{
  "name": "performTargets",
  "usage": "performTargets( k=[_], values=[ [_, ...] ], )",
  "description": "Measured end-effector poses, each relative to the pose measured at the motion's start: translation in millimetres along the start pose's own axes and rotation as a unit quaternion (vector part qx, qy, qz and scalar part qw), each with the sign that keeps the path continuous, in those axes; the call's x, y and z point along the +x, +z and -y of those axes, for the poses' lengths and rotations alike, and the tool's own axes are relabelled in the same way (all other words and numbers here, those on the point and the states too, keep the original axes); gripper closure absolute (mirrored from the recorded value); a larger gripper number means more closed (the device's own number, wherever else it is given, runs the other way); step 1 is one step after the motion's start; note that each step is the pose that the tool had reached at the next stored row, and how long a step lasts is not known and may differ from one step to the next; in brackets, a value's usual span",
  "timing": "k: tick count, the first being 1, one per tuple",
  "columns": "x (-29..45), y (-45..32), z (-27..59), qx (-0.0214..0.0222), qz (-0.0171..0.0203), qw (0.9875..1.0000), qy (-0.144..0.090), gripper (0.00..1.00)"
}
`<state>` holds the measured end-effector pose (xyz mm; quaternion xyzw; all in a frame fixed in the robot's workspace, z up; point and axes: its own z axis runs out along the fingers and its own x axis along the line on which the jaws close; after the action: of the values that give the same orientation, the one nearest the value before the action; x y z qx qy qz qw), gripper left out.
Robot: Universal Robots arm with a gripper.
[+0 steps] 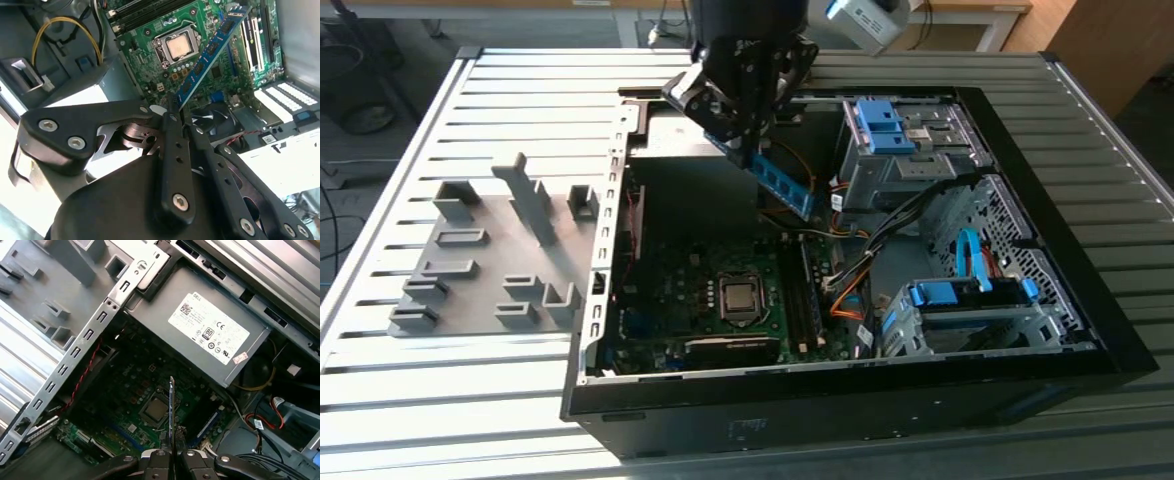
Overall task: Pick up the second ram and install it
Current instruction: 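Insert the second ram into the second slot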
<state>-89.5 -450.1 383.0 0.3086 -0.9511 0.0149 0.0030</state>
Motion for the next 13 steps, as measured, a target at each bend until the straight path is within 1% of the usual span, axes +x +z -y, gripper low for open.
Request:
performTargets(
  k=[6, 9, 13],
  values=[
    [-0.5, 0.6, -0.2, -0.0002, -0.0005, 0.9996, 0.029, 0.86],
    [-0.7, 0.8, -0.3, -0.0003, -0.0007, 0.999, 0.044, 0.86],
    [-1.2, 1.1, -0.6, -0.0004, -0.0011, 0.998, 0.064, 0.86]
  ],
)
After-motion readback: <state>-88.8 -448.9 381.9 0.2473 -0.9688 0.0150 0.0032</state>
